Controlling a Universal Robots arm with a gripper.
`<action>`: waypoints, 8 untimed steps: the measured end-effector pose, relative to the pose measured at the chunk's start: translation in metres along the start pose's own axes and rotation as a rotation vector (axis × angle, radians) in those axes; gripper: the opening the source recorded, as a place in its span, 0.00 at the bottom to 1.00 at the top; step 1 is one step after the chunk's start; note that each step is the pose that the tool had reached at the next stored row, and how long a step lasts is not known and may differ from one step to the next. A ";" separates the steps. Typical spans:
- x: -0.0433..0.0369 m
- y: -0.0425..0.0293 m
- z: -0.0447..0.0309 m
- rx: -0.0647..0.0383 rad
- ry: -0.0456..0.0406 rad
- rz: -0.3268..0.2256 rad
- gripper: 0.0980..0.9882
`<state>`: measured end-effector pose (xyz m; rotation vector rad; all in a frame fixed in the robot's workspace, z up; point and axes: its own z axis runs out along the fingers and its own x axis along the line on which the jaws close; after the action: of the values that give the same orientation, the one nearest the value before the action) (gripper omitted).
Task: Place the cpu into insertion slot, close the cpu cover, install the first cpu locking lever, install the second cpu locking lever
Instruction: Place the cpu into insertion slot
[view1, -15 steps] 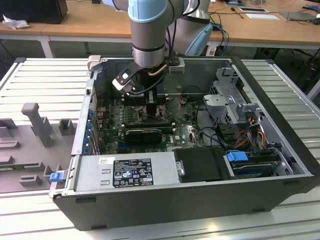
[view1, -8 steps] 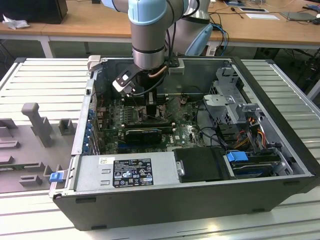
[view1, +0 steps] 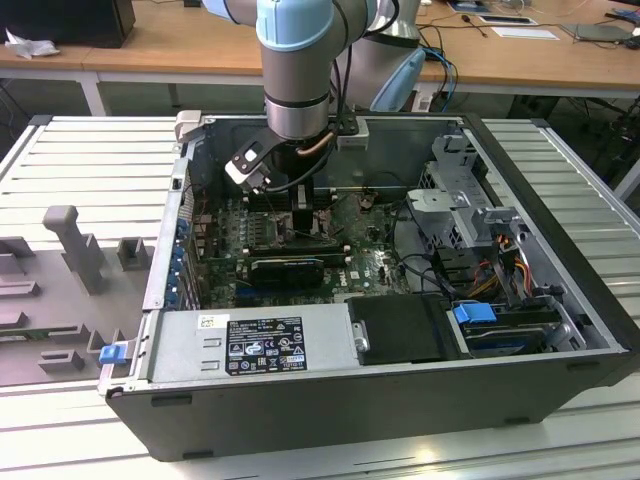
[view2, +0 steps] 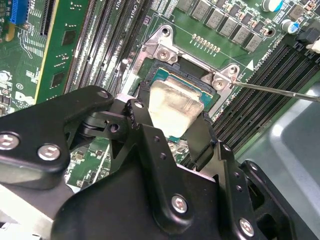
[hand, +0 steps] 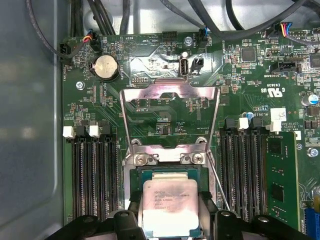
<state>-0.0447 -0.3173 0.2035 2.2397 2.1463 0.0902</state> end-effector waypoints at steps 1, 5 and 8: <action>0.0000 0.0000 0.0000 0.000 0.0000 0.000 0.50; 0.0000 0.0000 0.0000 0.000 0.0000 0.000 0.57; 0.0000 0.0000 0.0001 0.000 0.0003 0.000 0.57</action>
<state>-0.0447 -0.3172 0.2034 2.2398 2.1464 0.0905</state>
